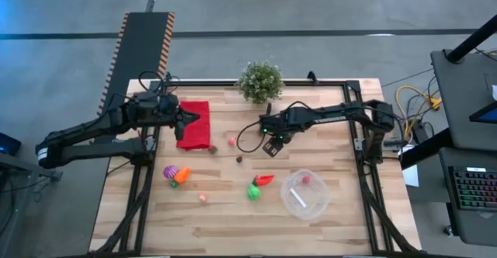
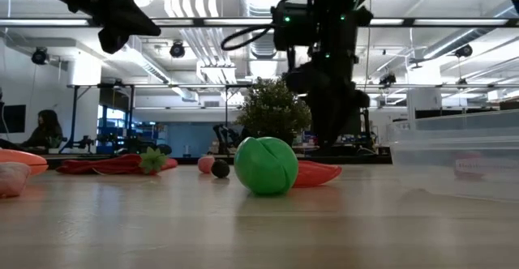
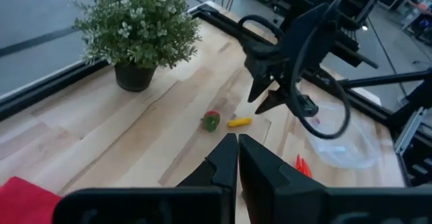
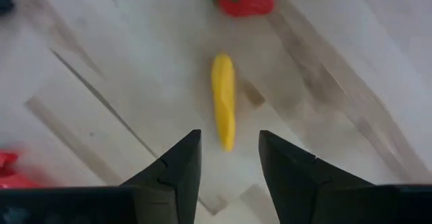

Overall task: Pick and placing Produce into tupperware
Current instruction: Put the yellow corn into the transparent bin

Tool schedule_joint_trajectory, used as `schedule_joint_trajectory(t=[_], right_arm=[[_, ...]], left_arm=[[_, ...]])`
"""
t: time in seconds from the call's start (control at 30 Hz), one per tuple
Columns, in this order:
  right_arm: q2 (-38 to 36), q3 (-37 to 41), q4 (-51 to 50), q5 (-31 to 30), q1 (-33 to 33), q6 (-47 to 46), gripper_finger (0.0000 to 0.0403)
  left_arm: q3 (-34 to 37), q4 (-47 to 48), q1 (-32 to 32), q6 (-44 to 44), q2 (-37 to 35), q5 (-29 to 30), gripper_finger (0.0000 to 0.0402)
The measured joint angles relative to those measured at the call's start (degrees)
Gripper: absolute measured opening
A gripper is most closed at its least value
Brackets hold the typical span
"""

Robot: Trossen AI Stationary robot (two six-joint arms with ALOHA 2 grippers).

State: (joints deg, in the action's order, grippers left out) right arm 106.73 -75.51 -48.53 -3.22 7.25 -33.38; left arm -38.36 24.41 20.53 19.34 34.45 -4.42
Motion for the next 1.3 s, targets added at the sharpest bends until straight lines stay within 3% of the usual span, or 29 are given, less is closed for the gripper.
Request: schedule_joint_trajectory(t=[0.47,1.3], right_arm=[[9.5,-7.0,-0.8,4.7,1.3,3.9,0.0129],[10.7,-7.0,-5.2,3.1,2.2,3.9,0.0122]], left_arm=[[0.1,-0.4,0.0,-0.2,3.7,0.5,0.0000],[0.0,-4.0,0.0,-0.1,5.3,0.2,0.0000]])
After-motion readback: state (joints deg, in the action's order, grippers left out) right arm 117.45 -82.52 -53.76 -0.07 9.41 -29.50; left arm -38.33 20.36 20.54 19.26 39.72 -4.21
